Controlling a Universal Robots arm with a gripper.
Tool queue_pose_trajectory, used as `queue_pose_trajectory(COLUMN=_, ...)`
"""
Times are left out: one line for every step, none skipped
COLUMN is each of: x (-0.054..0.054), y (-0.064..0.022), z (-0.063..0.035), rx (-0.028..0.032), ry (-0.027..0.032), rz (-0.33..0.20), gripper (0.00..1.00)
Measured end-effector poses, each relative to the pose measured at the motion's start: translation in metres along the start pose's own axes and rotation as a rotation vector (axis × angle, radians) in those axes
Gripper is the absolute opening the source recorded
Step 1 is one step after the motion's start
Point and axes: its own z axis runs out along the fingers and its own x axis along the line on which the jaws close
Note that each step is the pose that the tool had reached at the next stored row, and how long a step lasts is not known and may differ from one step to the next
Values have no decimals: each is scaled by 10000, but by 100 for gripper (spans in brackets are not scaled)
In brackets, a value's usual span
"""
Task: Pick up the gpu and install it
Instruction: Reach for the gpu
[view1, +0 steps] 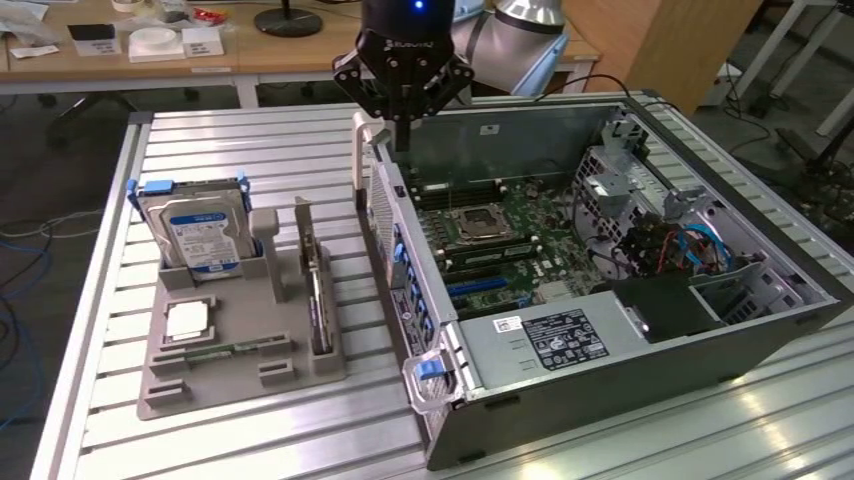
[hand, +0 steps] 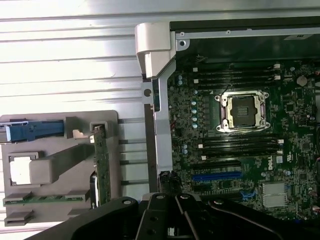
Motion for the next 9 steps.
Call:
queue_pose_trajectory(x=3, y=0, z=0, rx=0, ry=-1, rz=-1, gripper=11)
queue_pose_trajectory(x=7, y=0, z=0, rx=0, ry=-1, rz=-1, gripper=11)
queue_pose_trajectory(x=10, y=-1, z=0, rx=0, ry=0, rz=-1, gripper=11)
queue_pose_trajectory(x=13, y=-1, z=0, rx=1, ry=0, rz=-2, gripper=11)
queue_pose_trajectory(x=16, y=-1, z=0, rx=0, ry=0, rz=-2, gripper=11)
queue_pose_trajectory(x=18, y=-1, z=0, rx=0, ry=-1, rz=-2, gripper=11)
queue_pose_trajectory(x=21, y=-1, z=0, rx=0, ry=0, rz=-1, gripper=11)
queue_pose_trajectory(x=23, y=-2, z=-1, rx=1, ry=0, rz=-1, gripper=11)
queue_pose_trajectory(x=25, y=-2, z=-1, rx=0, ry=0, rz=-2, gripper=11)
